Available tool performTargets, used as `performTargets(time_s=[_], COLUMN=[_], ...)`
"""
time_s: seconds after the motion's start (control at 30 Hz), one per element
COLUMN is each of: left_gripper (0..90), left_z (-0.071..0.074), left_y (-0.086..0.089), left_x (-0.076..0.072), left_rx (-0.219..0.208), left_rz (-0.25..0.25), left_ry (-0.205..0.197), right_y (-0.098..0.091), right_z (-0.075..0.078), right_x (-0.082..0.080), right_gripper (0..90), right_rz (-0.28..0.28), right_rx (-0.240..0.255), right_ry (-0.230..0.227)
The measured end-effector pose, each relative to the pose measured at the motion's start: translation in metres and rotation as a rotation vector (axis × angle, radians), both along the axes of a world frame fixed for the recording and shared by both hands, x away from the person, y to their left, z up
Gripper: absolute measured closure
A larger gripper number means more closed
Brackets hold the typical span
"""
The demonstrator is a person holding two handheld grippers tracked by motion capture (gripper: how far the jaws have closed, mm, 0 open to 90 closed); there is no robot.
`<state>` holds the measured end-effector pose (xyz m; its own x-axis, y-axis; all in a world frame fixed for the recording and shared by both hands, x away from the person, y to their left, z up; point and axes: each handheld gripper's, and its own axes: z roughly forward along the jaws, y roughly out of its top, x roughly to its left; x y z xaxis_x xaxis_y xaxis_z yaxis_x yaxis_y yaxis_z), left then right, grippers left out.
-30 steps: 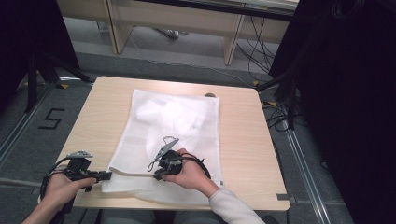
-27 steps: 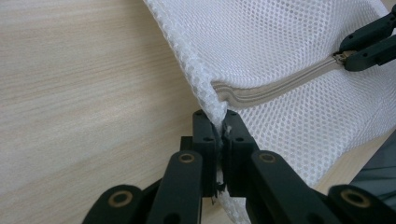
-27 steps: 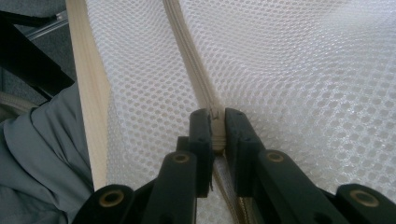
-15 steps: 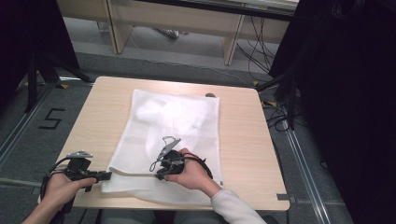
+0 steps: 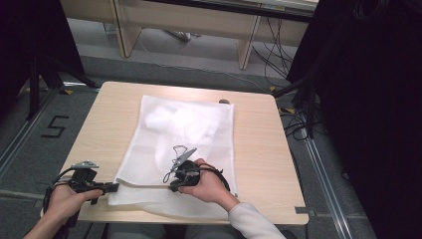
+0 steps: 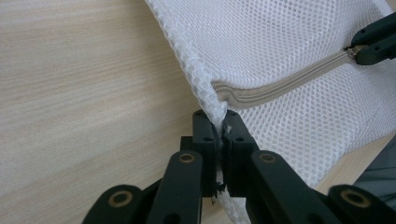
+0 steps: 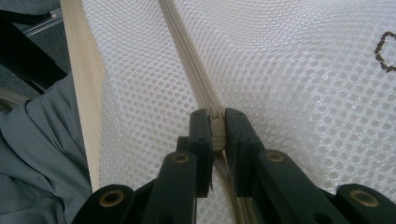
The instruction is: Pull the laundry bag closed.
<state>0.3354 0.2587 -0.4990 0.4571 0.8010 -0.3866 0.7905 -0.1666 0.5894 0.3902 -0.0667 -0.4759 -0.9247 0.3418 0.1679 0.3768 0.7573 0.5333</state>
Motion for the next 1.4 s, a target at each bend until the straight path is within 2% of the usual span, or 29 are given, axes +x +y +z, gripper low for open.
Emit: performTargets(time_s=[0.17,0.2,0.27,0.3,0.33,0.4,0.43,0.47,0.5,0.53,0.57,0.63,0.67,0.73,0.77,0.87,0.9,0.97,1.0,1.03,1.13,1.17,1.27,1.33,1.4], left_gripper=[85.1,85.1,85.1,85.1,85.1,85.1,85.1,85.1,85.1,85.1,85.1,85.1,85.1,85.1,85.1,85.1,85.1,85.1,85.1,85.1,85.0,85.1,85.1,85.1,85.1], left_z=[0.001,0.000,0.000,0.001,0.001,0.001,0.001,0.001,0.000,0.000,0.001,0.001,0.000,0.000,0.001,0.000,0.001,0.000,0.000,0.001,0.001,0.000,0.001,0.001,0.000], left_y=[0.002,0.000,0.000,0.002,0.002,0.001,0.002,0.002,-0.001,-0.001,0.002,0.002,0.000,0.000,0.002,0.000,0.002,0.000,0.000,0.002,0.002,0.002,0.002,0.002,-0.001], left_x=[0.000,0.000,0.000,0.000,0.000,0.000,0.000,0.000,0.000,0.000,0.000,0.000,0.000,0.000,0.000,0.000,0.000,0.000,0.000,0.000,0.000,0.000,0.000,0.000,0.000], left_rx=[0.013,0.001,0.002,0.017,0.017,0.005,0.019,0.015,-0.009,-0.009,0.016,0.018,0.000,0.003,0.021,0.001,0.023,0.002,0.004,0.020,0.019,0.022,0.023,0.020,0.004], left_rz=[-0.023,-0.001,0.004,-0.030,-0.030,-0.013,-0.024,-0.026,0.002,0.002,-0.026,-0.020,-0.002,0.005,-0.026,0.006,-0.028,0.005,0.001,-0.022,-0.021,-0.021,-0.024,-0.021,0.003], left_ry=[0.002,-0.001,-0.002,0.003,0.003,0.002,0.000,0.004,0.000,0.000,0.004,0.001,0.002,-0.001,0.003,-0.001,0.003,0.000,-0.001,0.003,0.004,0.002,0.003,0.003,-0.004], right_y=[0.000,-0.001,-0.001,-0.003,-0.003,-0.003,-0.003,-0.005,-0.005,-0.005,-0.006,-0.006,-0.006,-0.008,-0.009,-0.010,-0.011,-0.012,-0.013,-0.014,-0.016,-0.017,-0.018,-0.019,-0.019], right_z=[0.000,0.000,0.000,0.001,0.001,0.000,0.000,0.000,0.000,0.000,0.000,0.000,0.000,0.000,0.000,0.000,0.000,0.000,0.000,0.001,0.001,0.001,0.000,0.001,0.001], right_x=[0.000,0.000,0.000,0.000,0.000,-0.001,-0.001,-0.001,-0.001,-0.001,-0.001,-0.001,-0.001,-0.001,-0.001,-0.001,-0.001,-0.002,-0.001,-0.001,-0.001,-0.002,-0.001,-0.002,-0.002], right_gripper=[82.5,82.5,82.5,82.5,82.5,82.5,82.5,82.5,82.5,82.5,82.5,82.5,82.5,82.5,82.5,82.5,82.5,82.5,82.5,82.5,82.5,82.5,82.5,82.5,82.5], right_rz=[0.012,0.002,-0.002,-0.007,-0.007,-0.004,-0.001,-0.011,-0.011,-0.011,-0.010,0.000,-0.003,-0.015,-0.015,-0.016,-0.013,-0.013,-0.014,-0.008,-0.023,-0.031,-0.019,-0.030,-0.026], right_rx=[0.007,-0.001,0.003,-0.002,-0.002,0.002,0.005,-0.003,-0.005,-0.005,-0.003,-0.001,-0.002,-0.004,-0.008,-0.007,-0.004,-0.009,-0.005,-0.007,-0.012,-0.014,-0.010,-0.011,-0.005], right_ry=[0.018,-0.002,0.001,0.002,0.002,0.004,-0.001,0.004,0.005,0.005,0.005,0.001,0.001,0.006,0.006,0.010,0.007,0.004,0.012,0.006,0.009,0.023,0.018,0.021,0.024])
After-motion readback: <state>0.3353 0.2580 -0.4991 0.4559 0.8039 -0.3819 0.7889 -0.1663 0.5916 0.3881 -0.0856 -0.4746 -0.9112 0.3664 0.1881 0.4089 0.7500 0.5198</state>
